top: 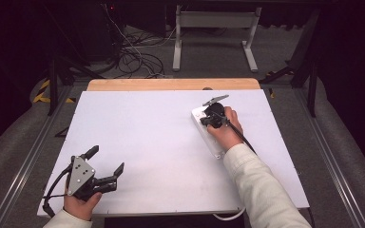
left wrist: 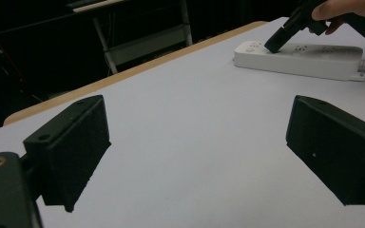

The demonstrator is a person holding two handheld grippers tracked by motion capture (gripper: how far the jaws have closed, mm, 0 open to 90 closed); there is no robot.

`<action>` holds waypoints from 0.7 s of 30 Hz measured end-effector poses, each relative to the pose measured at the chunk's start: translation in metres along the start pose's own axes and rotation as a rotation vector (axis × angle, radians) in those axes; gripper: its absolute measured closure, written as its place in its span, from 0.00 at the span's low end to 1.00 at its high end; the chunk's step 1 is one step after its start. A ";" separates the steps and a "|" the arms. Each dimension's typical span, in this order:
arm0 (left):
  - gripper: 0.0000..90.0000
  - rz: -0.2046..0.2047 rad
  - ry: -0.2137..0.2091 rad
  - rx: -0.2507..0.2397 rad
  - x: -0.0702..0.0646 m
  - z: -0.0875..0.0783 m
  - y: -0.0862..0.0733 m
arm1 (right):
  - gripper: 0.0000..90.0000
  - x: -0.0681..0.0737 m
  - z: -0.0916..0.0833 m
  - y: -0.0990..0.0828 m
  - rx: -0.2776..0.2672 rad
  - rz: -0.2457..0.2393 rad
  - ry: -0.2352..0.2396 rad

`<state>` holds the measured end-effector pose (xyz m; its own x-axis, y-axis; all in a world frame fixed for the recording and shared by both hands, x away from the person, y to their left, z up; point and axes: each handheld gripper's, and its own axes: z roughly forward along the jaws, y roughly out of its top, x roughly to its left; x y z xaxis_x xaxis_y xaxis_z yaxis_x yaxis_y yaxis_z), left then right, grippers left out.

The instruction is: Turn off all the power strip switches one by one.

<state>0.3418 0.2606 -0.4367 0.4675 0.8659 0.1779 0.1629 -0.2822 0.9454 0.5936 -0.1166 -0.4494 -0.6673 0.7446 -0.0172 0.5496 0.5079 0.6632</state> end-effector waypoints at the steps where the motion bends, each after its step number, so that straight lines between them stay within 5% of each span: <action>1: 0.09 -0.001 0.000 0.001 0.000 0.000 0.000 | 1.00 0.000 -0.002 0.001 0.001 -0.008 0.000; 2: 0.09 -0.005 0.002 0.000 0.000 0.000 0.000 | 1.00 0.002 -0.008 0.004 -0.015 -0.013 -0.004; 5: 0.09 -0.009 0.000 0.003 0.001 0.001 0.000 | 1.00 0.000 -0.032 0.016 -0.203 0.008 0.017; 10: 0.09 -0.009 0.002 0.002 0.001 0.002 0.000 | 1.00 -0.017 -0.018 0.012 -0.133 0.029 -0.019; 21: 0.09 -0.008 0.000 0.004 0.000 0.002 0.000 | 1.00 -0.018 -0.005 0.016 -0.180 0.031 0.010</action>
<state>0.3440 0.2601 -0.4376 0.4659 0.8683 0.1704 0.1704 -0.2771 0.9456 0.6119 -0.1237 -0.4347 -0.6571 0.7537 0.0124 0.4716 0.3982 0.7868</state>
